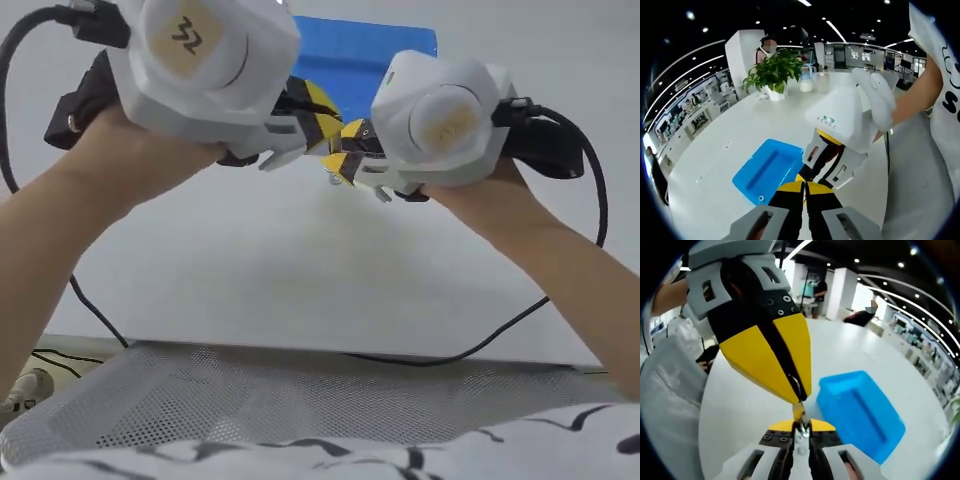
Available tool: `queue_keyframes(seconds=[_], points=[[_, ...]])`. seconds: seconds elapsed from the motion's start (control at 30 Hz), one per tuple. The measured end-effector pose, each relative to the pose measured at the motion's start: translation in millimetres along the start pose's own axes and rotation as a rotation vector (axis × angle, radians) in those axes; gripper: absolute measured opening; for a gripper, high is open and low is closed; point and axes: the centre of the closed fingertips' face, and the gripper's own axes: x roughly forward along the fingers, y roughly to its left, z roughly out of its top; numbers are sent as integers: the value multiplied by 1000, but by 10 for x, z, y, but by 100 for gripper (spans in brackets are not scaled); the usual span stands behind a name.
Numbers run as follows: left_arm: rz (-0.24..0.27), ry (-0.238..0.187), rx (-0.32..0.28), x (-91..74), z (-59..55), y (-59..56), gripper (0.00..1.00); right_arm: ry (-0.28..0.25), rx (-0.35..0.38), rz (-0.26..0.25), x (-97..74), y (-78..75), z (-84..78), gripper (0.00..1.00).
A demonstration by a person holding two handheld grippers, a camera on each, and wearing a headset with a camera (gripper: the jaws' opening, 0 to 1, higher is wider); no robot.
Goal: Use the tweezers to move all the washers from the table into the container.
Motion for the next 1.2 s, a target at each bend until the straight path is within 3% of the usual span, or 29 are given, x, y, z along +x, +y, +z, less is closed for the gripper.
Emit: queue_keyframes(seconds=[0.33, 0.57, 1.2], points=[[-11, 23, 6, 37, -59, -2, 0, 4, 8, 15, 49, 39, -31, 7], [-7, 21, 1, 27, -84, 74, 0, -6, 24, 6, 61, 14, -12, 6], [-7, 22, 6, 79, -115, 149, 0, -14, 35, 9, 109, -6, 15, 6]])
